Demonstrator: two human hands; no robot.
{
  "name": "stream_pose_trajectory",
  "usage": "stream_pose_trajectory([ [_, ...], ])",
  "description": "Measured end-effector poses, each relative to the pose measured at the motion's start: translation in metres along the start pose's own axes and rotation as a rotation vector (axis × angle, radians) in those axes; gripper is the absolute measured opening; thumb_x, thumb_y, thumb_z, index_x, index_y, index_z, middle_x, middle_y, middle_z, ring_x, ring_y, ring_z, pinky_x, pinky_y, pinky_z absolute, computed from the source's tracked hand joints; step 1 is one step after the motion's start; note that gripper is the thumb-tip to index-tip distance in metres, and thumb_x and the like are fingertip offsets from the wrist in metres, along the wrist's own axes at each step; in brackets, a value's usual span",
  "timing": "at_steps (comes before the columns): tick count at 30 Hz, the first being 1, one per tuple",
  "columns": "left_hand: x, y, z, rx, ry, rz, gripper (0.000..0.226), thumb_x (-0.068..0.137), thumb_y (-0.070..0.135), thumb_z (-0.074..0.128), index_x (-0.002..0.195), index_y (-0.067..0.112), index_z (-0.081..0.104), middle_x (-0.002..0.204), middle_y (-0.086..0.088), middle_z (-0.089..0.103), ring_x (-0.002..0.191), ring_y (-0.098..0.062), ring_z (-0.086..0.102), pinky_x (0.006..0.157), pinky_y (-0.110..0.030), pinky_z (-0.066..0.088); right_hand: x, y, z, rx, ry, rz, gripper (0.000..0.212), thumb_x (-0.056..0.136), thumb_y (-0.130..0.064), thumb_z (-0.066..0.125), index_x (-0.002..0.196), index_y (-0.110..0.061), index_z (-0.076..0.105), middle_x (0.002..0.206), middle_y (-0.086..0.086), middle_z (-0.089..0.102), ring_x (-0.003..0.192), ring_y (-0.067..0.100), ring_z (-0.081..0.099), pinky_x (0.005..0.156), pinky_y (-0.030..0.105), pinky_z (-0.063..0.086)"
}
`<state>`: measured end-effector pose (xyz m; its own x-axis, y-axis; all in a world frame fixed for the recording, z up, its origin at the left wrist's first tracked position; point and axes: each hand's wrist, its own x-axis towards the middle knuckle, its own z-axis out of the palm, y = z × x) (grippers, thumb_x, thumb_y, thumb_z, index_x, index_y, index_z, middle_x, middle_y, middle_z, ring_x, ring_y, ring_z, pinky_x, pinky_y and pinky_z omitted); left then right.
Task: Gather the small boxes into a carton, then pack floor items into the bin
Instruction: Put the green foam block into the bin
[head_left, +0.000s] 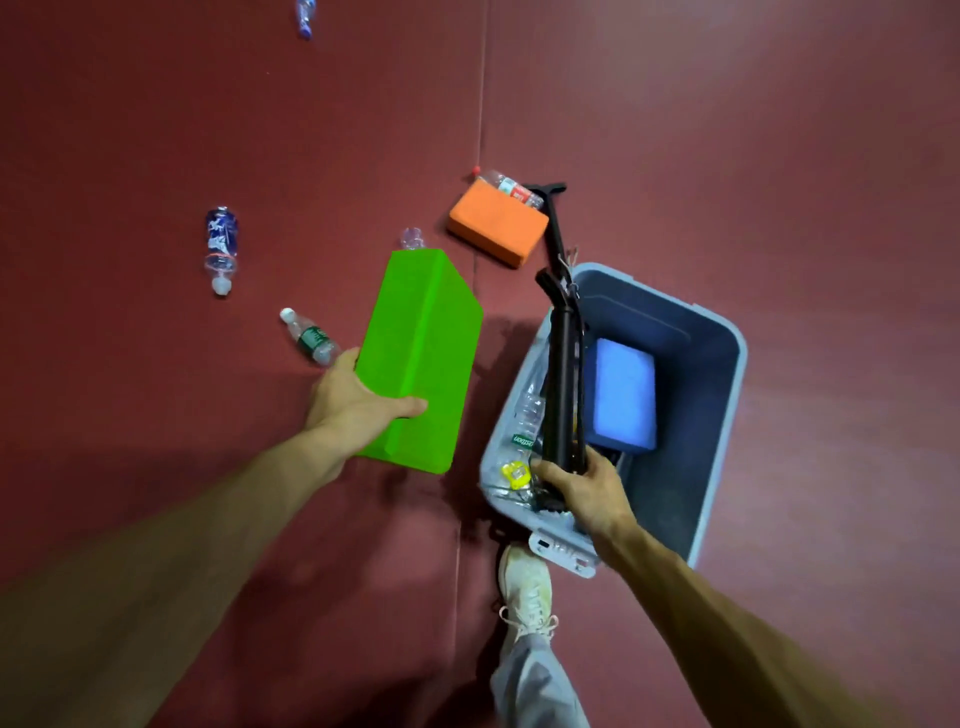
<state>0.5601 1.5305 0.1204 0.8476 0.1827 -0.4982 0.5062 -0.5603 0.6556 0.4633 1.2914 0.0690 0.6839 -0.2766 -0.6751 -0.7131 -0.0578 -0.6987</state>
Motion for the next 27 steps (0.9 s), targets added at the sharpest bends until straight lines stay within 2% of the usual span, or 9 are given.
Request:
stream_pose_trajectory([
  [3,0.013,0.027,0.045,0.041,-0.052,0.028,0.092,0.031,0.052,0.086,0.115,0.027,0.06,0.112,-0.002,0.064,0.099,-0.019,0.064,0.093,-0.038,0.052,0.022,0.014,-0.033,-0.06,0.028,0.01,0.026,0.077,-0.016,0.076,0.093,-0.005,0.06,0.074,0.008,0.066,0.054,0.013,0.061,0.05,0.024,0.052],
  [6,0.032,0.048,0.083,0.131,-0.067,0.058,0.088,0.049,0.037,0.091,0.128,0.023,0.054,0.116,-0.005,0.046,0.1,-0.018,0.056,0.096,-0.024,0.043,0.052,0.03,-0.053,-0.056,0.036,0.023,0.025,0.077,-0.014,0.076,0.093,-0.005,0.058,0.064,-0.002,0.063,0.045,0.003,0.055,0.047,0.021,0.047],
  [9,0.057,0.059,0.115,0.176,-0.061,0.053,0.087,0.057,0.032,0.089,0.133,0.022,0.049,0.111,-0.001,0.036,0.093,-0.014,0.047,0.092,-0.021,0.038,0.087,0.046,-0.057,-0.084,0.022,0.054,0.032,0.075,-0.021,0.078,0.099,-0.011,0.058,0.083,0.003,0.07,0.073,0.019,0.067,0.071,0.034,0.055],
  [14,0.077,0.059,0.161,0.173,-0.047,0.018,0.084,0.062,0.028,0.087,0.136,0.021,0.047,0.112,0.001,0.034,0.094,-0.011,0.045,0.088,-0.018,0.034,0.119,0.065,-0.044,-0.123,-0.081,0.082,0.02,0.086,-0.023,0.068,0.099,-0.016,0.054,0.084,-0.001,0.063,0.077,0.016,0.061,0.059,0.009,0.047],
  [16,0.077,0.057,0.174,0.177,-0.043,0.027,0.078,0.062,0.026,0.087,0.132,0.021,0.051,0.112,-0.001,0.035,0.095,-0.012,0.047,0.089,-0.017,0.034,0.125,0.07,-0.04,-0.105,-0.23,0.105,0.021,0.091,-0.026,0.062,0.109,-0.015,0.059,0.095,-0.005,0.064,0.089,0.014,0.064,0.077,0.016,0.053],
  [18,0.076,0.055,0.184,0.185,-0.044,0.023,0.076,0.061,0.025,0.087,0.129,0.021,0.053,0.112,-0.002,0.036,0.099,-0.016,0.051,0.093,-0.02,0.036,0.13,0.071,-0.043,-0.185,-0.332,0.133,0.04,0.095,-0.036,0.053,0.13,-0.015,0.056,0.117,-0.008,0.054,0.113,0.013,0.055,0.103,0.025,0.042],
  [19,0.074,0.056,0.188,0.192,-0.046,0.018,0.076,0.061,0.024,0.087,0.129,0.021,0.052,0.112,-0.002,0.036,0.1,-0.017,0.051,0.094,-0.02,0.036,0.132,0.07,-0.047,-0.209,-0.341,0.17,0.044,0.096,-0.039,0.049,0.132,-0.013,0.055,0.119,-0.008,0.051,0.116,0.013,0.052,0.105,0.027,0.039],
  [24,0.065,0.058,0.206,0.21,-0.1,0.02,0.075,0.062,0.02,0.086,0.129,0.02,0.052,0.111,-0.001,0.036,0.098,-0.015,0.049,0.09,-0.017,0.032,0.146,0.059,-0.076,0.144,-0.191,0.321,0.032,0.099,-0.034,0.045,0.101,-0.006,0.061,0.092,0.006,0.062,0.075,0.018,0.055,0.068,0.028,0.044],
  [27,0.061,0.063,0.225,0.221,-0.192,0.018,0.079,0.061,0.021,0.086,0.132,0.021,0.05,0.112,-0.002,0.039,0.093,-0.013,0.047,0.089,-0.019,0.035,0.155,0.054,-0.097,0.262,-0.197,0.313,0.028,0.096,-0.044,0.046,0.1,-0.02,0.061,0.099,0.001,0.066,0.089,0.018,0.062,0.079,0.032,0.048],
])
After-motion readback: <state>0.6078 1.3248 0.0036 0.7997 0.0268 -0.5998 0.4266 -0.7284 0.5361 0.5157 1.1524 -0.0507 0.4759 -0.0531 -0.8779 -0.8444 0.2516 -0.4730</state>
